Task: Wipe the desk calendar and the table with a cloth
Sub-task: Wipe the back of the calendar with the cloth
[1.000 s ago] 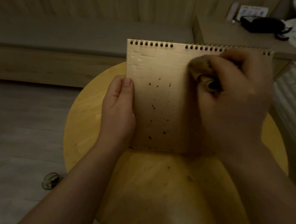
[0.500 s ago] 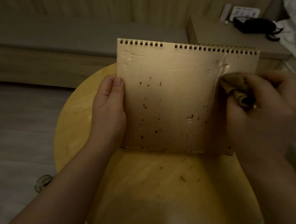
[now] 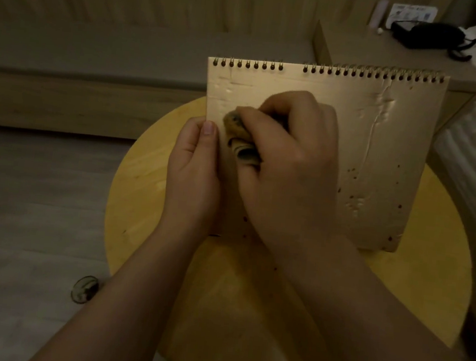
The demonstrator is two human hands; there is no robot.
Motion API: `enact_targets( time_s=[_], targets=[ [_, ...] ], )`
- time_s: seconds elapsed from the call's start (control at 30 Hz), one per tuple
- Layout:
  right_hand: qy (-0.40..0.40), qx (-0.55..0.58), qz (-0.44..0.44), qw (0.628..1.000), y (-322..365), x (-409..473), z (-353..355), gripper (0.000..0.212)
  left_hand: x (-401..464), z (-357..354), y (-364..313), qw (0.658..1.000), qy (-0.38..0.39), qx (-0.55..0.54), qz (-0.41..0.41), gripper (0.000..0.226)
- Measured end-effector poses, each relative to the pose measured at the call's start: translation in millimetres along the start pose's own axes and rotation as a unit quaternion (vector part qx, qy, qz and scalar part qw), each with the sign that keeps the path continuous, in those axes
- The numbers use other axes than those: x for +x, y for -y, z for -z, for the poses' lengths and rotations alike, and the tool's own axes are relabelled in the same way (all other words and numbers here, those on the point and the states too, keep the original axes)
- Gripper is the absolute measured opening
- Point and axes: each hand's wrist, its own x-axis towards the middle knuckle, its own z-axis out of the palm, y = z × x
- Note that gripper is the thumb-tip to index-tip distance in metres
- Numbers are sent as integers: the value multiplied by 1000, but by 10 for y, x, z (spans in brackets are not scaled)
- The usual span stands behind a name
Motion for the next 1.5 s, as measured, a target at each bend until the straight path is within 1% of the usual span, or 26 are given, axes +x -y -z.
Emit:
enact_targets(
  time_s=[0.13, 0.27, 0.43, 0.53, 0.67, 0.73, 0.83, 0.9, 1.03, 1.17, 1.37, 1.5],
  targets=[
    [7, -16, -4, 1000, -48, 22, 56, 24, -1, 12, 9, 1000, 2, 6, 0, 30],
    [4, -60, -21, 998, -341, -15, 243, 26, 7, 8, 10, 1000, -10, 30, -3, 31],
    [-22, -102, -68, 992, -811, -101, 548, 28, 15, -11, 2, 999, -19, 47, -10, 32],
    [-39, -117, -82, 989, -967, -138, 638, 28, 17, -19, 13, 998, -24, 55, -15, 32],
    [-69, -105, -60, 990, -1057, -159, 667, 27, 27, -18, 30, 998, -26, 52, -14, 32],
    [-82, -101, -68, 989, -1155, -204, 714, 27, 36, -13, 31, 998, -27, 50, -16, 32],
    [-73, -98, -93, 988, -1307, -310, 770, 27, 45, 1, 31, 998, -28, 49, -18, 32],
    [-71, -101, -94, 988, -1337, -360, 765, 27, 45, 1, 35, 998, -25, 50, -16, 31],
    [-70, -98, -81, 989, -1240, -374, 695, 27, 40, -5, 40, 999, -22, 43, -15, 32],
    [-54, -81, -48, 994, -1036, -362, 582, 27, 44, 3, 38, 999, -21, 43, -16, 31],
    [-39, -35, -25, 998, -623, -310, 294, 30, 33, 3, 26, 999, -18, 42, -18, 32],
    [-25, -3, -2, 1000, -303, -252, 58, 29, 25, 9, 12, 1000, -4, 9, -10, 32]
  ],
)
